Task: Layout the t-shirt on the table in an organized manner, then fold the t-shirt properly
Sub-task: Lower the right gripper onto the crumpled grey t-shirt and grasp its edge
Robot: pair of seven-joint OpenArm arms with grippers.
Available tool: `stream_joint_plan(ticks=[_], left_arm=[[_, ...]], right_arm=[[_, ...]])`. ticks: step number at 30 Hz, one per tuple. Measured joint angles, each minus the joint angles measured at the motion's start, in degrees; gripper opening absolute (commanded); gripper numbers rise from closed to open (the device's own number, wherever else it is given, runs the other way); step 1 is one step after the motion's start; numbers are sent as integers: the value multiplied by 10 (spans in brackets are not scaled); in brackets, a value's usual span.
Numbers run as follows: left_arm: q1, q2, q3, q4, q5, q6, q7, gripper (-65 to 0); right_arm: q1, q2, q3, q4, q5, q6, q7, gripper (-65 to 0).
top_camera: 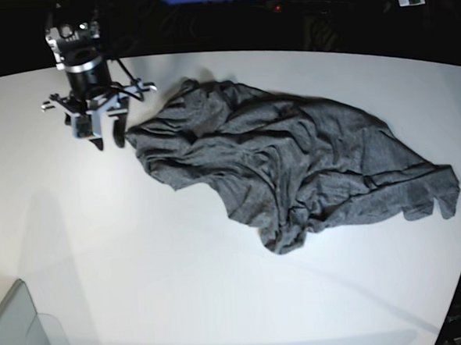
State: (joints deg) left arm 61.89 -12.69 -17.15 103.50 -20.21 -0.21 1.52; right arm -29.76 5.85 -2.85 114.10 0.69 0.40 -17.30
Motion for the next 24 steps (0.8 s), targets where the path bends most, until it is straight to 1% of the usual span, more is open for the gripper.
stream_joint_plan(ticks=[2, 4, 8, 10, 12, 16, 24], left_arm=[[1, 2, 0, 0, 0, 0, 1, -650], [0, -1, 0, 0, 0, 0, 0, -650], [0, 0, 0, 0, 0, 0, 0, -650], [0, 0, 0, -1, 0, 0, 1, -650], [-1, 0, 0, -1, 0, 0, 0, -650], [-4, -1, 0, -1, 0, 0, 0, -650], [-25, -2, 0, -5, 0, 2, 0, -650]], right_arm=[[38, 1, -40, 0, 2, 0, -27, -345], [83, 4, -76, -4, 2, 0, -82, -324], [169, 3, -124, -20, 2, 0, -157, -323], [197, 3, -141, -43, 2, 0, -178, -323], [223, 3, -157, -78, 2, 0, -181, -322], [251, 2, -160, -153, 0, 0, -185, -322], [289, 2, -157, -233, 0, 0, -180, -322]])
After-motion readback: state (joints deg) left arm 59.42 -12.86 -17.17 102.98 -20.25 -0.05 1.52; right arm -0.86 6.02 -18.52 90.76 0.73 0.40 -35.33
